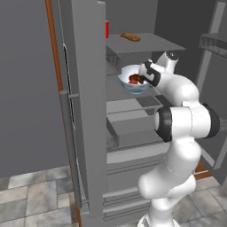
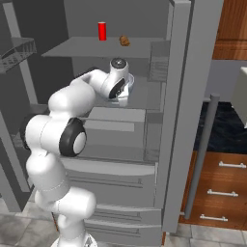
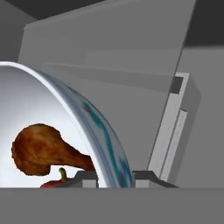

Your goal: Pick the chicken drumstick and bell pepper from their plates and place them in the bowl. Then put the bowl in the fridge.

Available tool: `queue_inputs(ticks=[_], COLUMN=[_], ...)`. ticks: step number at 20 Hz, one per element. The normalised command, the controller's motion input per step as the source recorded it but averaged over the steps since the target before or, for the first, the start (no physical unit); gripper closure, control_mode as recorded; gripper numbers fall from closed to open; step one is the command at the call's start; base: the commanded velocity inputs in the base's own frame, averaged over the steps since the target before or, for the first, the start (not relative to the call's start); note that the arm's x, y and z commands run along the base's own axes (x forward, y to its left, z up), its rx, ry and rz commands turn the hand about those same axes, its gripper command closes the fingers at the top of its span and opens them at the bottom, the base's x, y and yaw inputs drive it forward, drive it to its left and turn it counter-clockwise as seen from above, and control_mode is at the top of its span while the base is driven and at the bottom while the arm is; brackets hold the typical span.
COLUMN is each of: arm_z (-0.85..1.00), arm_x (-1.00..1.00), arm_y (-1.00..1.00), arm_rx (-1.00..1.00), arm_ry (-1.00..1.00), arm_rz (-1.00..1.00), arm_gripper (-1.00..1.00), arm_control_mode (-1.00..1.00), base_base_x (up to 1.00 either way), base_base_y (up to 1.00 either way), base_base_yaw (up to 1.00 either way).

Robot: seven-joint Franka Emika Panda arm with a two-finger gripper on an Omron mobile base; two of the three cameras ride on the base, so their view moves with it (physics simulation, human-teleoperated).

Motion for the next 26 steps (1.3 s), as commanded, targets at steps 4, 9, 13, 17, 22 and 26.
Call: queue_inputs(ticks=[4,9,13,17,22,26], arm_z=[-0.06,-0.23,-0.26,-0.30,-0.31,-0.21], arm_x=[0.23,0.15,0.28,0.26,0.17,0.26], arm_y=[0.21,0.13,0.13,0.12,0.23,0.24], arm_rx=[0.07,0.18,0.23,0.16,0.07,-0.01], arm_ry=[0.08,0.00,0.00,-0.03,-0.03,-0.04], arm_rz=[-0.09,-0.07,-0.09,-0.08,-0.02,0.00], arm_gripper=[1.00,1.00,1.00,1.00,1.00,1.00], arm_control_mode=[-1.00,-1.00,-1.00,-1.00,-1.00,-1.00], base_base_x=[0.00,0.00,0.00,0.00,0.00,0.00], base_base_y=[0.00,0.00,0.00,0.00,0.00,0.00], base_base_yaw=[0.00,0.00,0.00,0.00,0.00,0.00])
